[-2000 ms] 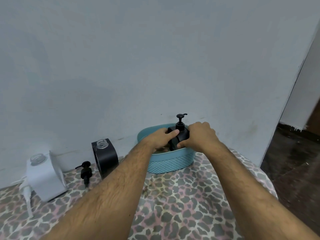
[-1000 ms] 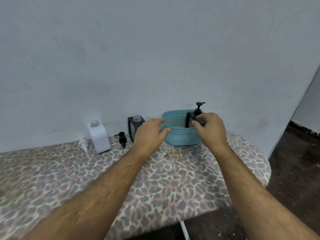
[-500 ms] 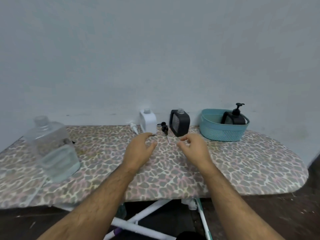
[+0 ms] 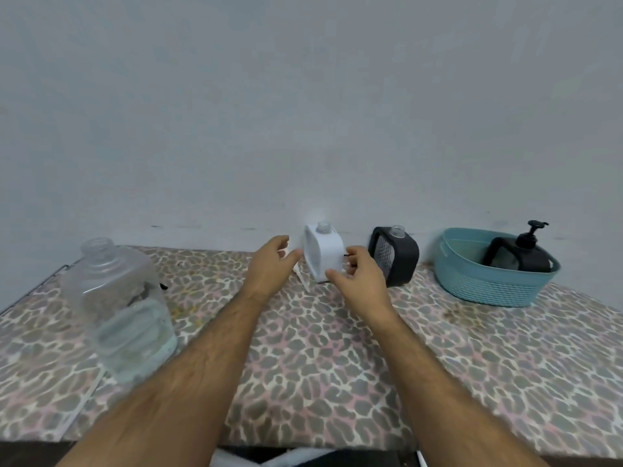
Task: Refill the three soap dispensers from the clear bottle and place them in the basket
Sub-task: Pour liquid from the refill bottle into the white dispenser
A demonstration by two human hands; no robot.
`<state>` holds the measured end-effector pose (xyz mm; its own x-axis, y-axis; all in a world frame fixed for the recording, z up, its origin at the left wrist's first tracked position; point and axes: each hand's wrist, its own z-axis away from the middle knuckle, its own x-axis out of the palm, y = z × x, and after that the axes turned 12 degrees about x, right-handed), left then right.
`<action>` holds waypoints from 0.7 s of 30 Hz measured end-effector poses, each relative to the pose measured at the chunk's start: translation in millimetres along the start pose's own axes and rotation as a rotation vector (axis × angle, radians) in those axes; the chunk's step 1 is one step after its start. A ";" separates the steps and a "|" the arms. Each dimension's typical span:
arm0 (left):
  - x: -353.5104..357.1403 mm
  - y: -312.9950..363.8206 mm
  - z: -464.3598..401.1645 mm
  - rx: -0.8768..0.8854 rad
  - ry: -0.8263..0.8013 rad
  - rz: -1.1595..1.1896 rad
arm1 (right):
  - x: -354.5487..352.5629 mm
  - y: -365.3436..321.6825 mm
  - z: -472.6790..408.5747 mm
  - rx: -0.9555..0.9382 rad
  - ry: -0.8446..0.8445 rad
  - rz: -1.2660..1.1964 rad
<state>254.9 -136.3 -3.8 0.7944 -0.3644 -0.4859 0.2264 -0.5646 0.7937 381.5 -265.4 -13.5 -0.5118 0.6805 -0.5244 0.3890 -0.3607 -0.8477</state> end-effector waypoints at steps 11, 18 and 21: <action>31.1 -13.0 -65.0 0.031 -0.063 0.092 | 31.3 1.4 -46.8 -0.016 -0.041 -0.015; 26.9 -7.9 -54.4 0.049 -0.036 0.150 | 24.0 4.5 -40.3 0.000 -0.027 -0.077; 22.5 0.4 -41.3 0.063 -0.024 0.175 | 7.0 3.8 -28.9 0.008 -0.046 -0.110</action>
<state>296.1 -114.2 0.8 0.8045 -0.4787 -0.3516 0.0494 -0.5361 0.8427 401.5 -243.6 -18.1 -0.5858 0.6865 -0.4308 0.3226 -0.2901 -0.9010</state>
